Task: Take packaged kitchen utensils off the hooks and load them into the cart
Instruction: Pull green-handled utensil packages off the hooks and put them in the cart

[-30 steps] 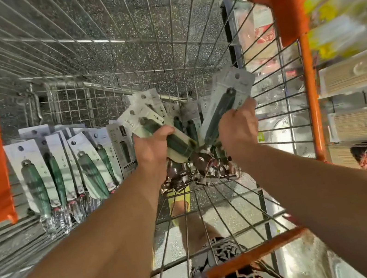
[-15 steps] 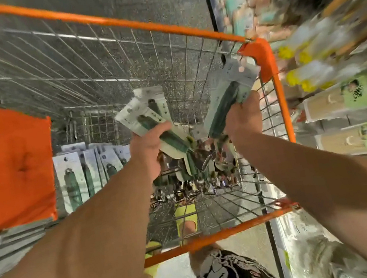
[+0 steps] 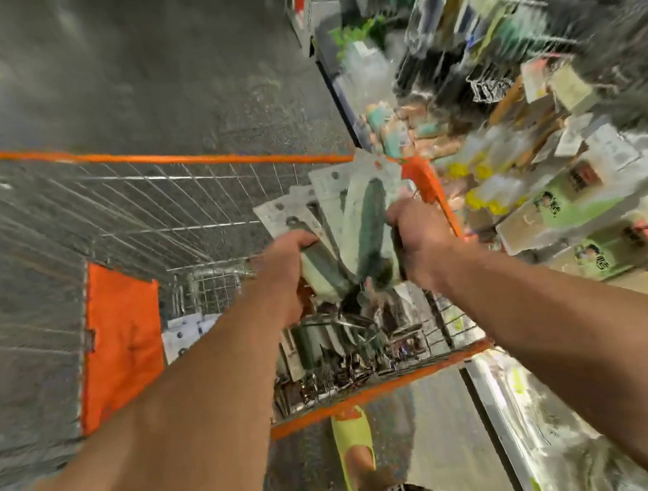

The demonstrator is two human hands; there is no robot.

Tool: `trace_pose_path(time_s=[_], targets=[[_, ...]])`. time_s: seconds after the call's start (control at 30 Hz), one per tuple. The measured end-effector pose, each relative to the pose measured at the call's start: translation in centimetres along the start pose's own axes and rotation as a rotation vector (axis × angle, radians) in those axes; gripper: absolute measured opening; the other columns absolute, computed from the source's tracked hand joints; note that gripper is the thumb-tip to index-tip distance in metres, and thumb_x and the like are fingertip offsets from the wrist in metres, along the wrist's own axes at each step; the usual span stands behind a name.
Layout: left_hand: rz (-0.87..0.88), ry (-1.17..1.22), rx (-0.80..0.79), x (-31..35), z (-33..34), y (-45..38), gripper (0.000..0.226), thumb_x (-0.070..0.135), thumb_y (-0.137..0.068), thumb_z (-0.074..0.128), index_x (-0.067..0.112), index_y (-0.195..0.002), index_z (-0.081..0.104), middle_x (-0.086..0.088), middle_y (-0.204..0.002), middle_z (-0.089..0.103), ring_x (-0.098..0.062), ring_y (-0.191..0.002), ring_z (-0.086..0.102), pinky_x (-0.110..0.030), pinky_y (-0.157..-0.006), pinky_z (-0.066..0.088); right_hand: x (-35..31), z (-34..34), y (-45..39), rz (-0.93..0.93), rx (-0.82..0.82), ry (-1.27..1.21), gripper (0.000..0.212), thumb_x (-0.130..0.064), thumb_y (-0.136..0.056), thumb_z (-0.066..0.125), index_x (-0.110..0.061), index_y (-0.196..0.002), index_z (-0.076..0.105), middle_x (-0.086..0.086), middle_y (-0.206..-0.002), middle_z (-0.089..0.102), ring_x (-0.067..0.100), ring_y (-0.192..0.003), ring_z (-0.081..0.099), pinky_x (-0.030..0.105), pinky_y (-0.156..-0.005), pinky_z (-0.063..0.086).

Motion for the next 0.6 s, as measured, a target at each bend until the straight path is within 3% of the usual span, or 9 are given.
trace_pose_path(time_s=[0.07, 0.1, 0.2, 0.23, 0.3, 0.37, 0.43, 0.53, 0.6], targets=[[0.047, 0.005, -0.099, 1.7, 1.5, 2.0, 0.035, 0.022, -0.106, 0.047, 0.007, -0.080, 0.066, -0.009, -0.061, 0.071, -0.020, -0.047, 0.067, -0.022, -0.047, 0.055, -1.7, 1.5, 1.9, -0.026, -0.042, -0.082, 0.038, -0.013, -0.081, 0.050, 0.009, -0.106, 0.067, 0.028, -0.111, 0.071, 0.048, -0.111, 0.065, 0.066, -0.095, 0.052], [0.101, 0.031, -0.164, 2.6, 2.4, 3.2, 0.040, 0.020, -0.107, 0.045, 0.006, -0.077, 0.067, -0.010, -0.059, 0.070, -0.017, -0.042, 0.065, -0.020, -0.041, 0.051, -2.6, 1.9, 3.3, -0.015, -0.035, -0.131, 0.028, -0.006, -0.087, 0.046, 0.008, -0.094, 0.069, 0.025, -0.094, 0.073, 0.047, -0.099, 0.070, 0.061, -0.088, 0.056], [0.202, 0.132, -0.205, 5.0, 3.6, 5.6, 0.044, 0.013, -0.110, 0.041, 0.001, -0.074, 0.062, -0.006, -0.045, 0.059, -0.009, -0.030, 0.055, -0.015, -0.031, 0.037, -4.4, 1.8, 5.6, -0.003, -0.025, -0.290, 0.035, 0.005, -0.096, 0.037, 0.001, -0.087, 0.070, 0.012, -0.069, 0.072, 0.032, -0.065, 0.074, 0.042, -0.061, 0.061], [0.185, 0.192, -0.192, 5.4, 4.0, 5.8, 0.048, 0.016, -0.111, 0.041, 0.002, -0.072, 0.065, -0.005, -0.044, 0.060, -0.010, -0.032, 0.057, -0.015, -0.032, 0.038, -5.1, 1.4, 6.4, -0.013, -0.020, -0.319, 0.037, 0.007, -0.096, 0.035, -0.003, -0.082, 0.067, 0.011, -0.065, 0.071, 0.027, -0.056, 0.071, 0.039, -0.055, 0.061], [0.157, 0.266, -0.196, 6.0, 5.3, 6.7, 0.058, 0.032, -0.112, 0.041, 0.009, -0.073, 0.078, -0.008, -0.063, 0.073, -0.018, -0.055, 0.071, -0.022, -0.047, 0.054, -6.2, 0.7, 7.4, -0.017, 0.002, -0.363, 0.036, 0.009, -0.097, 0.032, -0.002, -0.082, 0.063, 0.011, -0.062, 0.070, 0.026, -0.050, 0.069, 0.037, -0.050, 0.060], [0.187, 0.307, -0.245, 6.8, 6.8, 8.4, 0.061, 0.054, -0.109, 0.039, 0.013, -0.094, 0.082, -0.010, -0.087, 0.078, -0.028, -0.083, 0.072, -0.034, -0.067, 0.058, -7.2, -0.5, 8.1, -0.035, 0.045, -0.371, 0.030, 0.011, -0.095, 0.034, 0.005, -0.093, 0.063, 0.018, -0.073, 0.072, 0.030, -0.061, 0.071, 0.044, -0.060, 0.062], [0.187, 0.190, -0.337, 7.0, 8.5, 10.4, 0.066, 0.070, -0.101, 0.045, 0.014, -0.113, 0.078, -0.014, -0.096, 0.079, -0.032, -0.086, 0.073, -0.039, -0.074, 0.057, -8.3, -2.1, 9.1, -0.071, 0.092, -0.357, 0.028, 0.011, -0.090, 0.040, 0.008, -0.107, 0.062, 0.024, -0.090, 0.068, 0.034, -0.078, 0.070, 0.055, -0.074, 0.062], [0.159, 0.080, -0.436, 7.0, 11.2, 13.5, 0.054, 0.054, -0.090, 0.074, 0.016, -0.130, 0.071, -0.018, -0.109, 0.079, -0.033, -0.089, 0.078, -0.046, -0.075, 0.065, -10.8, -4.9, 11.6, -0.200, 0.146, -0.306, 0.028, 0.010, -0.086, 0.047, 0.007, -0.105, 0.067, 0.023, -0.090, 0.068, 0.032, -0.074, 0.067, 0.042, -0.062, 0.063], [0.200, 0.071, -0.457, 7.9, 13.4, 15.2, 0.067, 0.050, -0.083, 0.084, 0.022, -0.140, 0.062, -0.012, -0.117, 0.078, -0.026, -0.092, 0.080, -0.042, -0.067, 0.066, -12.4, -7.3, 13.4, -0.296, 0.201, -0.320, 0.025, 0.006, -0.086, 0.057, -0.003, -0.105, 0.070, 0.024, -0.100, 0.074, 0.034, -0.082, 0.072, 0.045, -0.067, 0.064]])
Point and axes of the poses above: each hand's wrist, its own y-axis away from the middle knuckle, its own z-axis out of the palm, x = y × z, the point moved 7 cm from there along -y, towards the middle knuckle
